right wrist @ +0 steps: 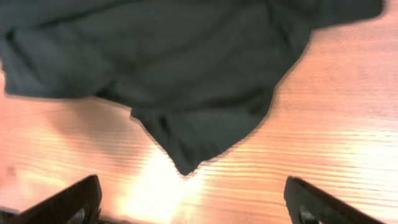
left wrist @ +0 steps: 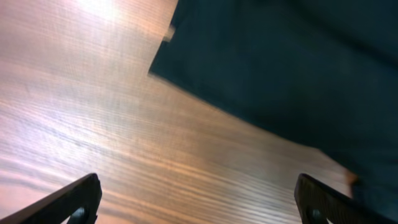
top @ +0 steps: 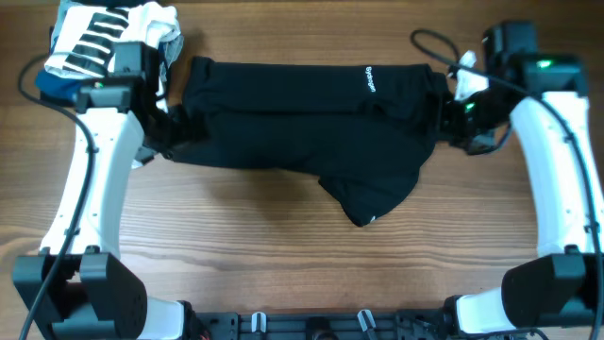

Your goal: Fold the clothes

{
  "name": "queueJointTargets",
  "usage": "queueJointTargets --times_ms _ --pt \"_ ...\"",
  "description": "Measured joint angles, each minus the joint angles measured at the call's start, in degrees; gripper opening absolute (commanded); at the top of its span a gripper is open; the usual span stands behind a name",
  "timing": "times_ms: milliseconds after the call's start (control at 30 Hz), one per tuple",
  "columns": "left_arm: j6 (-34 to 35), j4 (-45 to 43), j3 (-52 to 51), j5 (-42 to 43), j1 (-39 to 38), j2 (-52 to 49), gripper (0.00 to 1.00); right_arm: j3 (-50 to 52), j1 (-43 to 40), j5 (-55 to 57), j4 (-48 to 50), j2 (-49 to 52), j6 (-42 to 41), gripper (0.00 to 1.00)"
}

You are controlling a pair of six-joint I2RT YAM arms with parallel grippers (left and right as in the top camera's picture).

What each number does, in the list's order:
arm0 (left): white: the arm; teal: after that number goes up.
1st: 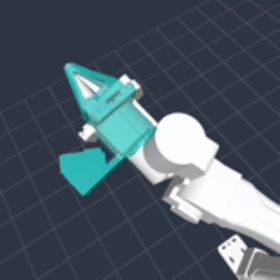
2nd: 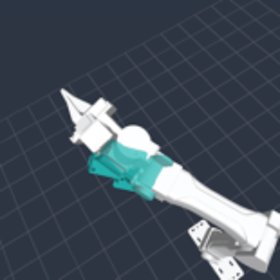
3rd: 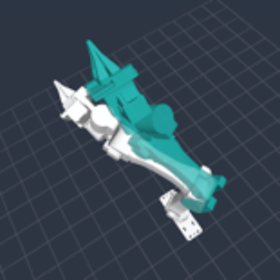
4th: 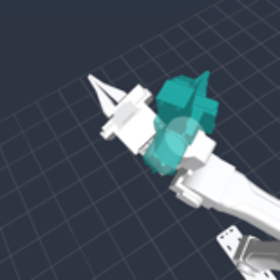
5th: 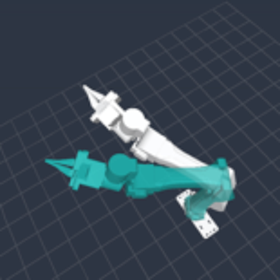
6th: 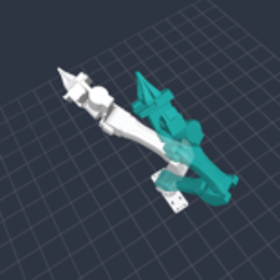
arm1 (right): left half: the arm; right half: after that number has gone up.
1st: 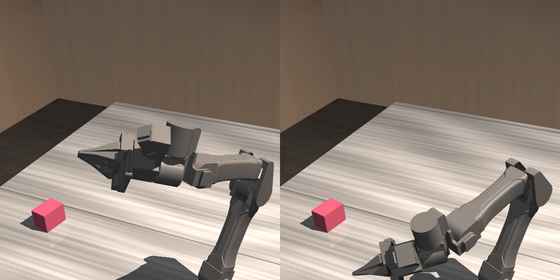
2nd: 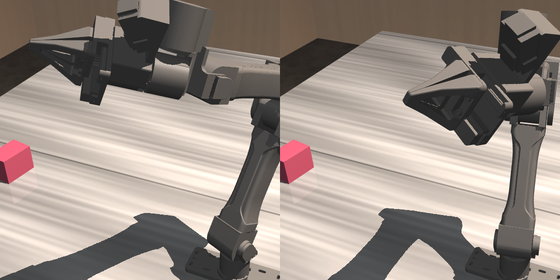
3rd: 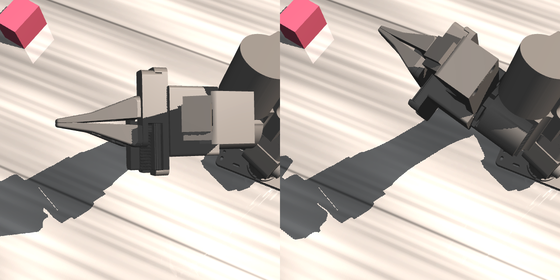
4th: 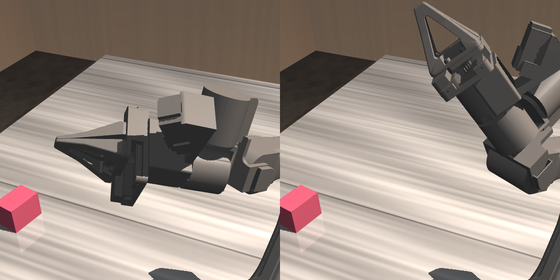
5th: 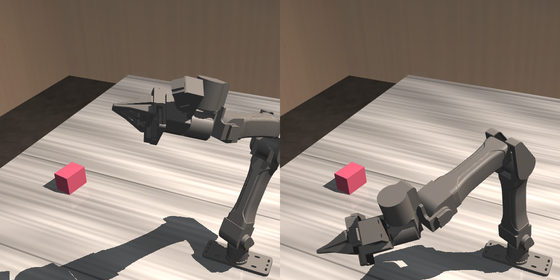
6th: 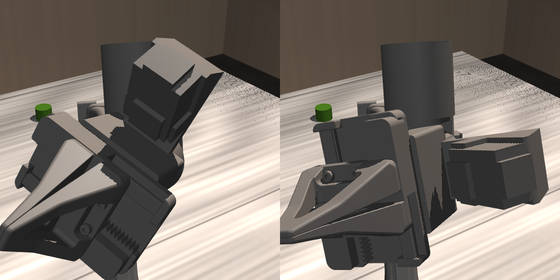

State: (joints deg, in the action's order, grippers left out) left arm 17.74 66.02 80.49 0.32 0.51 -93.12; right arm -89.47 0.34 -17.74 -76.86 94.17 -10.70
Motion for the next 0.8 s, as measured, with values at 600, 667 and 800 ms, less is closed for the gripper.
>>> queueJointTargets --times_ms 600,667,800 --pt "13.3 -42.3 -25.4 -3.6 3.0 -8.9 0.63 23.9 12.9 5.7 17.2 0.5 -15.9 0.64" --pt "13.7 -43.8 -25.0 -3.5 3.0 -9.4 0.49 23.9 14.1 6.1 17.2 0.5 -17.2 0.6" --pt "14.5 -44.5 -24.8 -4.1 3.0 -10.2 0.04 23.9 14.2 6.4 16.6 0.5 -18.2 0.57"
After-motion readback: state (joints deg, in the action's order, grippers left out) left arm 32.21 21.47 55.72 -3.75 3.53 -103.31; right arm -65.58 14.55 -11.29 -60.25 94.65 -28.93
